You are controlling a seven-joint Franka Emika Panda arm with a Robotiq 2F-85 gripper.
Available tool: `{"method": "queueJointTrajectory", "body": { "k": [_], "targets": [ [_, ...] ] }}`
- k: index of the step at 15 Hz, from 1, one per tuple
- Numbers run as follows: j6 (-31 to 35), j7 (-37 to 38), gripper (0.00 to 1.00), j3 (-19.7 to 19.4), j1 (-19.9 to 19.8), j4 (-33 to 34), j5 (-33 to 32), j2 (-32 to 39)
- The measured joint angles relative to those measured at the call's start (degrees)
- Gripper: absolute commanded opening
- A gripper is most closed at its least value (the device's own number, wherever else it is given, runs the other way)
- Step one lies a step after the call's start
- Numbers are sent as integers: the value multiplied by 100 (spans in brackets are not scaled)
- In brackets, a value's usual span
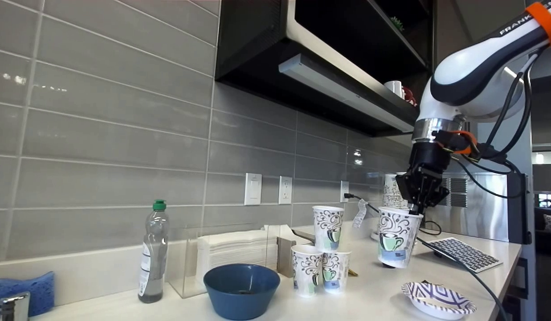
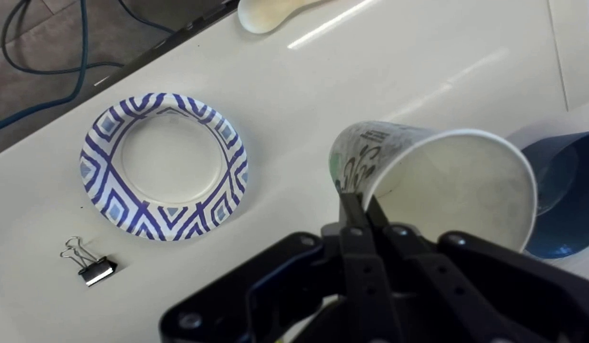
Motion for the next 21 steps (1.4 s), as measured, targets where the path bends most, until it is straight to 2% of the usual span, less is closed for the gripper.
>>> {"method": "queueJointTrajectory", "body": {
  "k": [9,16,21],
  "targets": [
    [-67,33,1,25,-15,102,-189,54],
    [-766,35,1,72,-18,692,-500,-433],
    [-1126,-101,1,134,42,1311,-537,-488]
  ]
}}
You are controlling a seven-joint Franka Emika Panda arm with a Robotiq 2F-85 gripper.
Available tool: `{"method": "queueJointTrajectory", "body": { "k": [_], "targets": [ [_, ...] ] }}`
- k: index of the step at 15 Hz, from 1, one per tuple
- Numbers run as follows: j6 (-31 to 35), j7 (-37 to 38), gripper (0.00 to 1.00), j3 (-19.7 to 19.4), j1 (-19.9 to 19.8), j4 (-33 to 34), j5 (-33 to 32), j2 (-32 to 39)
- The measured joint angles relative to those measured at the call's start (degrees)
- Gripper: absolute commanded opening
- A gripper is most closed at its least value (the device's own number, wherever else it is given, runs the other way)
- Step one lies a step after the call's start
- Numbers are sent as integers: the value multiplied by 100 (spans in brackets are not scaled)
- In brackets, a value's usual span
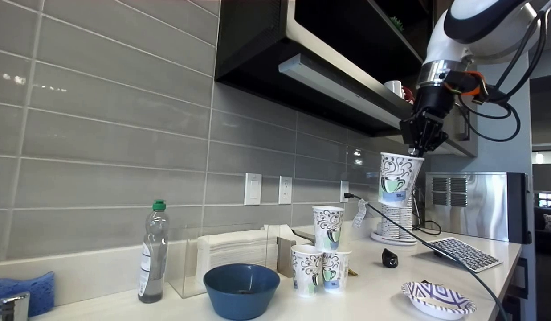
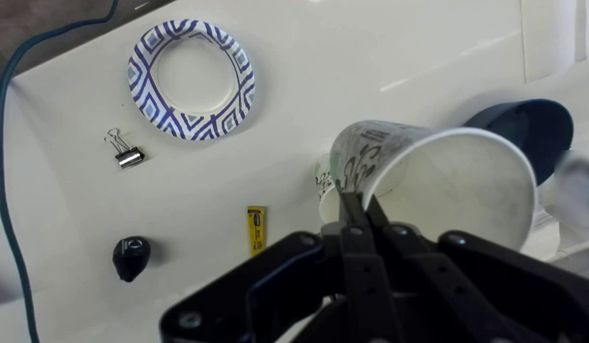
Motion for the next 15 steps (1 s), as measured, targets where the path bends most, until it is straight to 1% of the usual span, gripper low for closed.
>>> {"method": "queueJointTrajectory", "body": {
  "k": [6,11,15],
  "targets": [
    [-25,-217,1,55,140,686,0,405],
    [46,-328,1,128,282,1295,-1,1073],
    [272,-379,1,133,362,1708,0,1610]
  ]
}}
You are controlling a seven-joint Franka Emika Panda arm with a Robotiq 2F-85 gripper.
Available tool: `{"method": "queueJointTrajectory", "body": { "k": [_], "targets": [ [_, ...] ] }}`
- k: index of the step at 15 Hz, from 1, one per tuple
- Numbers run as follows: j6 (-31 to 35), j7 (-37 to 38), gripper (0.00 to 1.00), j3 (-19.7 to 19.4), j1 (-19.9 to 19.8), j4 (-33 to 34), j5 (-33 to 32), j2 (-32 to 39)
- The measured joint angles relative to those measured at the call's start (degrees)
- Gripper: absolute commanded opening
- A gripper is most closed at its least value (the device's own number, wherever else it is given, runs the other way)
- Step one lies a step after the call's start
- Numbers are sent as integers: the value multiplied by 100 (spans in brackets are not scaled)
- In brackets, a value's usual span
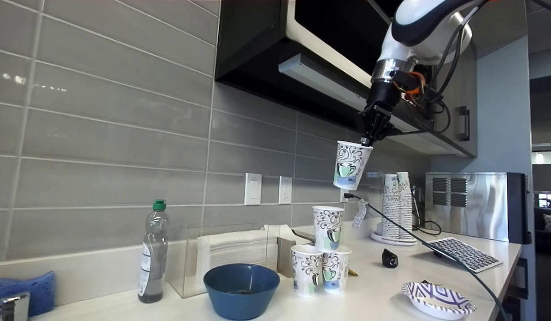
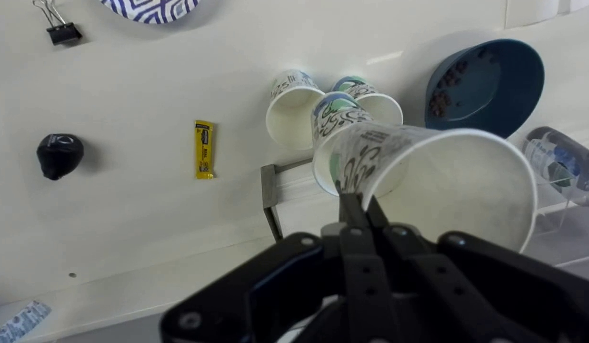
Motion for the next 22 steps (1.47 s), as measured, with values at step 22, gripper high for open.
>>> {"method": "queueJointTrajectory", "body": {
  "k": [22],
  "targets": [
    [139,-207,1,-6,49,441,223,919]
  ]
}}
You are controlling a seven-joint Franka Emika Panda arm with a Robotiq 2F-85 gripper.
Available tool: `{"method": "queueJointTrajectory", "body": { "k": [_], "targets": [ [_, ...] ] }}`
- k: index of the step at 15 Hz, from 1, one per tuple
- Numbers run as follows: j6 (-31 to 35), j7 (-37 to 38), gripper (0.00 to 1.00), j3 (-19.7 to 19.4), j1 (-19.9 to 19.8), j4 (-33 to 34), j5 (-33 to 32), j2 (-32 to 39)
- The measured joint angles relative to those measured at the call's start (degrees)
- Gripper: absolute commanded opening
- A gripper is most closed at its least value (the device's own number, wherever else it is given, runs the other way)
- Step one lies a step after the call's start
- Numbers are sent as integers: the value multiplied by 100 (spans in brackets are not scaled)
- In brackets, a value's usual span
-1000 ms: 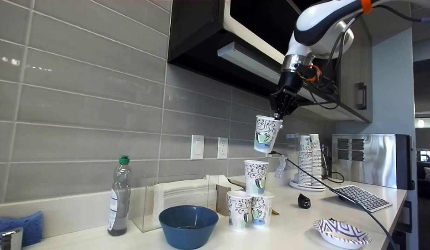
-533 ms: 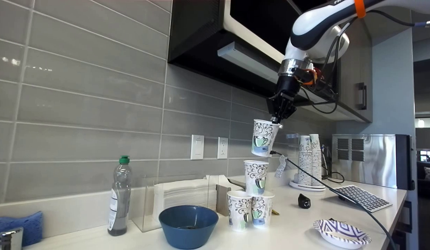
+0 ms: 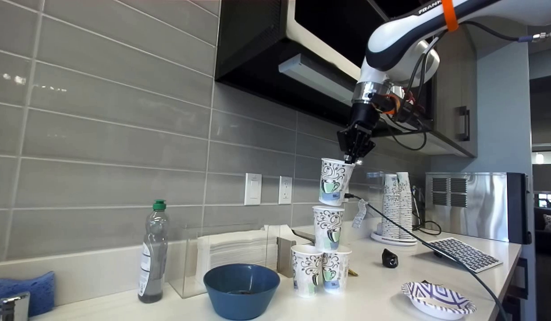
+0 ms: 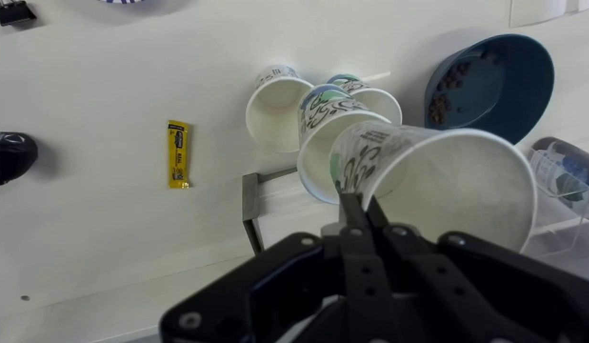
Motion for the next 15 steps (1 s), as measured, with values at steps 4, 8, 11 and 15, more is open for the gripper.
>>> {"method": "queueJointTrajectory", "body": {
  "k": [4,8,11,15],
  "targets": [
    [0,0,1,0,0,99,0,153],
    [0,0,1,0,0,144,0,265],
    [-6,0,1,1,0,144,0,311],
    [-11,0,1,1,0,144,0,350]
  ]
}}
